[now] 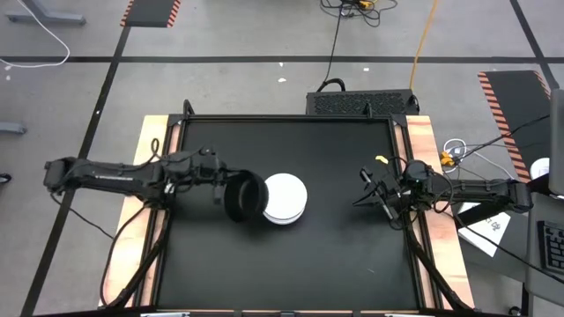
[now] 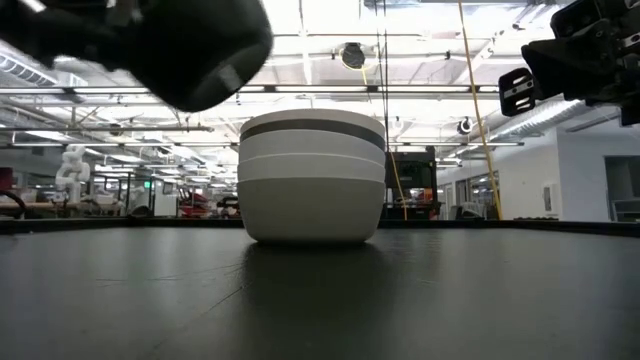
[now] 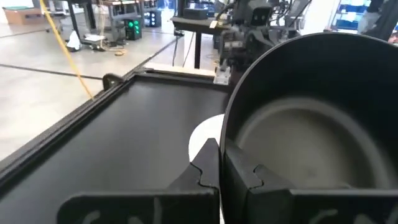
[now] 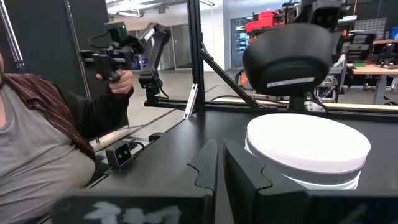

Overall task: Nest bowls inside each other
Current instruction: Stack the black bowl into the white bowl

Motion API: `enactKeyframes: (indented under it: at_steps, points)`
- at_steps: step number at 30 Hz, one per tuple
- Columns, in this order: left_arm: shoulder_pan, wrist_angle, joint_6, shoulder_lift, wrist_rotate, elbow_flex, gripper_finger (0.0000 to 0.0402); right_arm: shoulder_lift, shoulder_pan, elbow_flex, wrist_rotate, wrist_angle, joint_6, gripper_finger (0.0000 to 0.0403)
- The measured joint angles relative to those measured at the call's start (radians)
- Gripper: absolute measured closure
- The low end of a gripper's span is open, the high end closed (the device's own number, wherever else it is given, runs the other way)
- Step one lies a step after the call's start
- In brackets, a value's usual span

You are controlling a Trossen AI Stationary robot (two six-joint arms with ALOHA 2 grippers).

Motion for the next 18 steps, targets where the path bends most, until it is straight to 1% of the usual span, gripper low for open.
enactKeyframes:
  at_steps: [2,6,12,15,18]
  points:
    - [0.034,0.013,0.012,0.08,0.044,0.061,0.0401,0.0,0.0,0.0,0.0,0.001,0.0,0.0385]
    - [0.102,0.012,0.037,0.236,0.185,0.195,0.0401,0.0,0.0,0.0,0.0,0.001,0.002,0.0385]
    - [0.192,-0.093,0.062,0.466,0.312,0.403,0.0401,0.0,0.0,0.0,0.0,0.0,0.007,0.0385]
    - [0.215,-0.146,0.063,0.557,0.35,0.49,0.0401,0.0,0.0,0.0,-0.001,0.0,0.007,0.0385]
    - [0.229,-0.212,0.076,0.629,0.355,0.56,0.0401,0.0,0.0,0.0,-0.005,0.0,0.005,0.0385]
